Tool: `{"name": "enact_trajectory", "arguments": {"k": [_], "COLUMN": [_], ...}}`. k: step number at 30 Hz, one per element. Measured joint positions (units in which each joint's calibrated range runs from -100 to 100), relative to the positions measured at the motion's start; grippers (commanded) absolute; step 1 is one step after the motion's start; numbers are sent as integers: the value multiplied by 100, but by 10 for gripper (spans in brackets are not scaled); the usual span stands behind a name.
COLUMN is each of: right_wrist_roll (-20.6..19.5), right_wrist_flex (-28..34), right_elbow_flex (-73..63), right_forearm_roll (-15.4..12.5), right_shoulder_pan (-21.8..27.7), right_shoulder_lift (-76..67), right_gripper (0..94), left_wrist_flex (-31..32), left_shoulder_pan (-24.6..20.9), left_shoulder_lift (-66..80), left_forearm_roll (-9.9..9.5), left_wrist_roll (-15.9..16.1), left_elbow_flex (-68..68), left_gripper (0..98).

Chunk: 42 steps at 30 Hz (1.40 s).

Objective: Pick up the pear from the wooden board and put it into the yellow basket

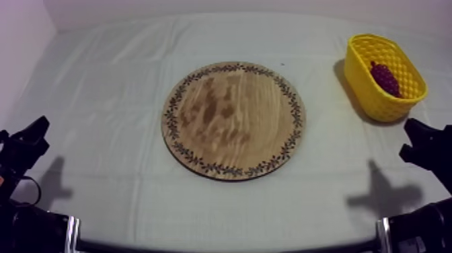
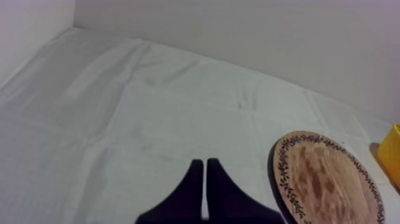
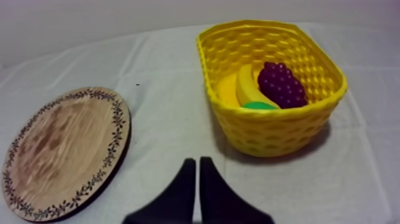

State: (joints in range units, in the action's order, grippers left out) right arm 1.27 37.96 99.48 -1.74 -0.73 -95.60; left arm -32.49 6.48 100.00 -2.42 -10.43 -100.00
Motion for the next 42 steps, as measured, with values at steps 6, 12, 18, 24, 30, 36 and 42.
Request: {"name": "enact_trajectory", "arguments": {"k": [6, 12, 18, 24, 30, 36, 42], "right_wrist_roll": [523, 983, 997, 997, 997, 997, 997], "right_wrist_flex": [0, 0, 0, 0, -17, -31, -31], "right_elbow_flex": [2, 2, 7, 7, 7, 7, 7], "right_forearm_roll": [0, 9, 6, 6, 6, 6, 6], "right_shoulder_pan": [0, 2, 5, 5, 5, 5, 5], "right_shoulder_lift": [-2, -2, -6, -6, -6, -6, -6], "right_gripper": [5, 5, 5, 5, 5, 5, 5], "left_wrist_flex": [0, 0, 0, 0, 0, 0, 0], "left_shoulder_pan": [0, 0, 0, 0, 0, 0, 0], "left_shoulder_lift": [0, 0, 0, 0, 0, 0, 0], "left_forearm_roll": [0, 0, 0, 0, 0, 0, 0], "left_wrist_roll": [0, 0, 0, 0, 0, 0, 0], "left_elbow_flex": [0, 0, 0, 0, 0, 0, 0], "left_gripper": [1, 1, 1, 1, 1, 1, 1]}}
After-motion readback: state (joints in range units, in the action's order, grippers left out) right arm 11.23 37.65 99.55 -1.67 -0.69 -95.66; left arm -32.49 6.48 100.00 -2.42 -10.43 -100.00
